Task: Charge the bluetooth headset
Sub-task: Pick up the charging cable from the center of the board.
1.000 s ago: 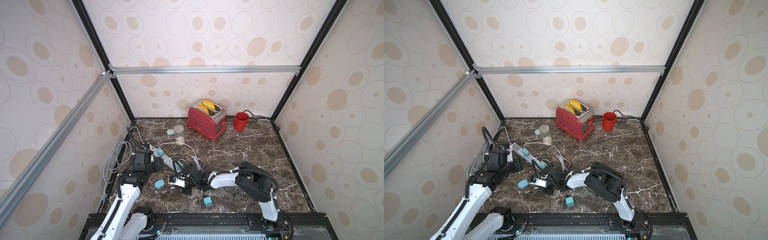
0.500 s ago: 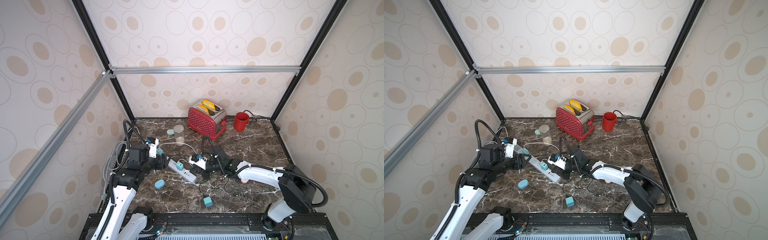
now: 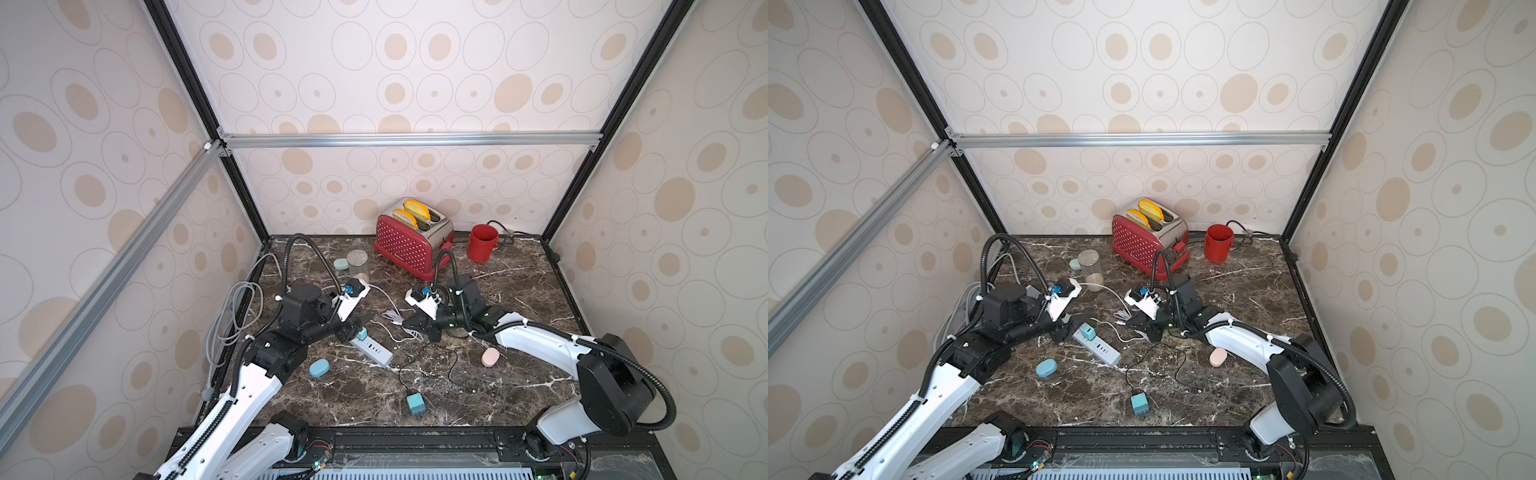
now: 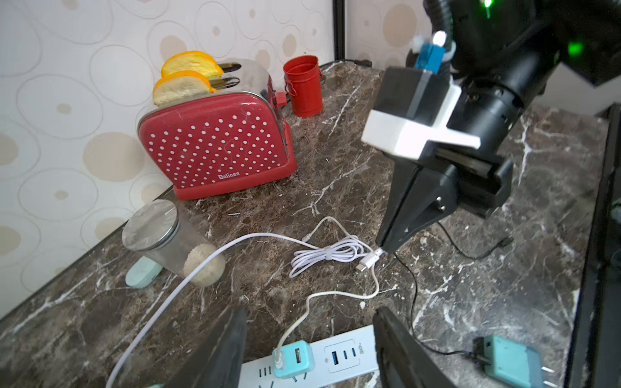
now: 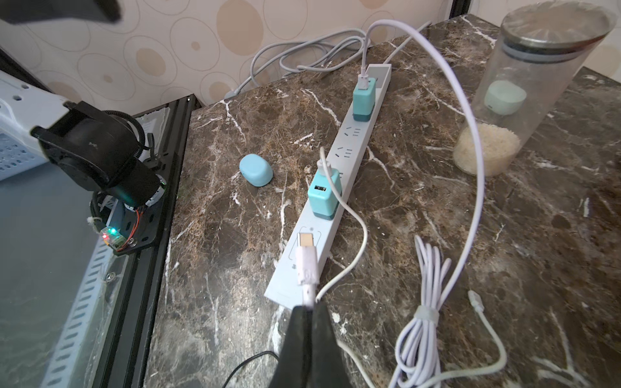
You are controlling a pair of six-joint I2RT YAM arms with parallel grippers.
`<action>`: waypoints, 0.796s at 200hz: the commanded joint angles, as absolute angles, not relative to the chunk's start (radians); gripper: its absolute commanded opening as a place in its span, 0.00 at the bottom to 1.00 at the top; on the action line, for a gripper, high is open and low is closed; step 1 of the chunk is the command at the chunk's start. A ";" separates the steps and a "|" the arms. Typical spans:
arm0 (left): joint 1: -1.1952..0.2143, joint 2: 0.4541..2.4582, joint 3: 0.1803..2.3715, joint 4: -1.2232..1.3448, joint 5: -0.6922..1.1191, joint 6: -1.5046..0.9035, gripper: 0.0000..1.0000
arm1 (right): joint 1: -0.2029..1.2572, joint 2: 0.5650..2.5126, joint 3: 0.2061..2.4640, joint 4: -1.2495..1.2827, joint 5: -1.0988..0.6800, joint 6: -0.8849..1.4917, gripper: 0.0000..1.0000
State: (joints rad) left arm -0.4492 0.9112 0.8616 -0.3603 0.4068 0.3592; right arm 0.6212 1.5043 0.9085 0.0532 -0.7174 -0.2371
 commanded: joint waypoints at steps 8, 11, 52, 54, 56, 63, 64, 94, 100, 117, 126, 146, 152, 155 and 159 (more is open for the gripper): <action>-0.508 0.991 0.924 -0.384 0.440 0.734 0.62 | 0.614 1.491 0.953 0.022 -0.789 -0.231 0.00; -0.515 1.002 0.927 -0.400 0.447 0.774 0.61 | 0.612 1.493 0.958 0.019 -0.796 -0.229 0.00; -0.560 1.037 0.905 -0.342 0.476 0.965 0.59 | 0.602 1.496 0.997 -0.019 -0.850 -0.204 0.00; -0.560 1.038 0.904 -0.341 0.476 0.975 0.59 | 0.601 1.495 0.998 -0.021 -0.850 -0.205 0.00; -0.561 1.037 0.904 -0.339 0.476 0.983 0.59 | 0.602 1.494 1.000 -0.023 -0.850 -0.204 0.00; -0.564 1.037 0.904 -0.336 0.474 1.008 0.59 | 0.601 1.492 1.000 -0.027 -0.852 -0.204 0.00; -0.565 1.037 0.904 -0.335 0.474 1.010 0.59 | 0.601 1.491 1.000 -0.027 -0.853 -0.205 0.00; -0.577 1.057 0.915 -0.322 0.483 1.059 0.52 | 0.601 1.494 1.001 -0.031 -0.879 -0.200 0.00; -0.579 1.065 0.923 -0.330 0.484 1.066 0.50 | 0.598 1.494 1.001 -0.024 -0.887 -0.195 0.00; -0.584 1.087 0.950 -0.378 0.500 1.096 0.46 | 0.600 1.497 1.001 -0.001 -0.898 -0.175 0.00; -0.584 1.095 0.957 -0.400 0.506 1.113 0.44 | 0.597 1.500 1.001 0.006 -0.902 -0.168 0.00; -0.584 1.101 0.965 -0.429 0.531 1.143 0.45 | 0.594 1.506 1.009 0.005 -0.905 -0.162 0.00; -0.585 1.104 0.965 -0.429 0.540 1.143 0.46 | 0.595 1.508 1.012 0.003 -0.908 -0.160 0.00; -0.586 1.104 0.966 -0.428 0.542 1.143 0.46 | 0.595 1.508 1.012 0.003 -0.909 -0.160 0.00; -0.586 1.107 0.967 -0.429 0.542 1.145 0.46 | 0.595 1.507 1.012 0.004 -0.913 -0.159 0.00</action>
State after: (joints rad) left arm -0.5762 1.1015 0.9207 -0.3836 0.4915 1.0733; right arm 0.6025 1.5043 0.9802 -0.0109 -0.8722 -0.1677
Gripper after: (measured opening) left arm 0.453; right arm 0.048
